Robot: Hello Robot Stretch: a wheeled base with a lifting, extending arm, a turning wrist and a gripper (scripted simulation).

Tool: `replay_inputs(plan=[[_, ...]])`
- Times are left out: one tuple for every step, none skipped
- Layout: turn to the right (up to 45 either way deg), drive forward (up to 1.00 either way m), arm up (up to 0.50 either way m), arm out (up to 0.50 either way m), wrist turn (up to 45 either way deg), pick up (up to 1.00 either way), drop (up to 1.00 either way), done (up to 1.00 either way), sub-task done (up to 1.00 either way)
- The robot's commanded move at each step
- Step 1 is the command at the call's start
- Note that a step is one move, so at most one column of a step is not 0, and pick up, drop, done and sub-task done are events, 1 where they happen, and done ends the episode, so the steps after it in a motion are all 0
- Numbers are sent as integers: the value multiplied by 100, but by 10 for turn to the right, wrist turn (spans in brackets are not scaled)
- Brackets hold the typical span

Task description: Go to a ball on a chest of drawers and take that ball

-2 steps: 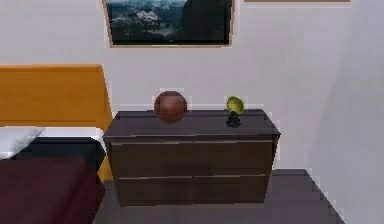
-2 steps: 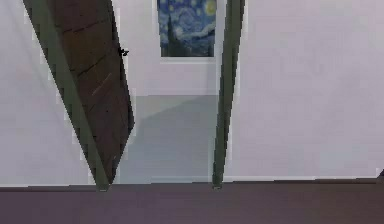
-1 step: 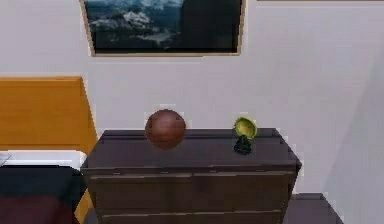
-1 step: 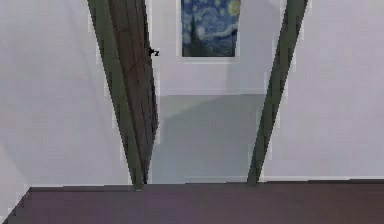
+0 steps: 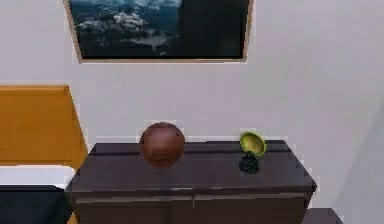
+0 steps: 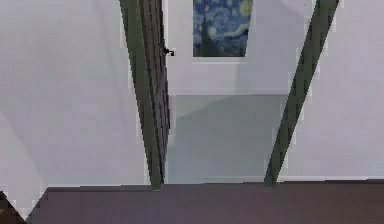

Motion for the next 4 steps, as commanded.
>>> replay_inputs(plan=[[-450,0,0,0,0,0,0,0,0],[-450,0,0,0,0,0,0,0,0],[0,0,50,0,0,0,0,0,0],[0,0,38,0,0,0,0,0,0]])
